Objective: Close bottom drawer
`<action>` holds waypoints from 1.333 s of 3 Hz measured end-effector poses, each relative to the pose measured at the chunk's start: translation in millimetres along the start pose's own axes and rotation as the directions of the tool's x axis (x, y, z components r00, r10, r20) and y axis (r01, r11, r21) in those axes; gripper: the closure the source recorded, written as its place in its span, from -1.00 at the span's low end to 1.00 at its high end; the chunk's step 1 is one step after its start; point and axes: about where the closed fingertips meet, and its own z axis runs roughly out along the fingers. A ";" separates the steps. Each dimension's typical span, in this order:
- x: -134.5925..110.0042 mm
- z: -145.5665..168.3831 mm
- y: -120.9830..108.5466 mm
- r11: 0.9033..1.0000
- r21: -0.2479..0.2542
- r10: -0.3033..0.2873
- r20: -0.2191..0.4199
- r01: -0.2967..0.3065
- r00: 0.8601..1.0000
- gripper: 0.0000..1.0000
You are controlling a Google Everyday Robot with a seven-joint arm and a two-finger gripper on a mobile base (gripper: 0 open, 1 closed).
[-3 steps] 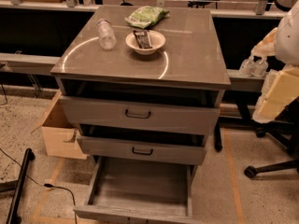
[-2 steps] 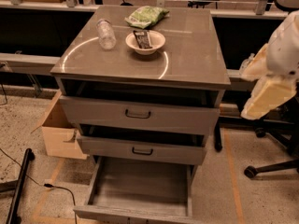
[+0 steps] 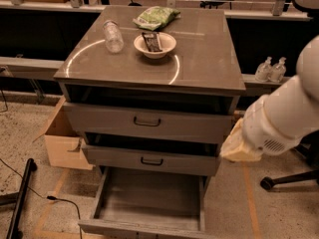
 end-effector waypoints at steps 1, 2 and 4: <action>-2.6 70.1 34.9 0.999 -0.039 -0.003 0.036 0.005 0.999 1.00; 5.8 101.6 51.1 0.999 -0.036 -0.004 0.030 0.005 1.000 1.00; 22.1 136.1 48.0 0.999 -0.016 0.042 0.009 -0.042 0.999 1.00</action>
Offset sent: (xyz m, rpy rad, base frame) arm -0.0156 0.0300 -0.0608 0.0382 0.0209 0.0198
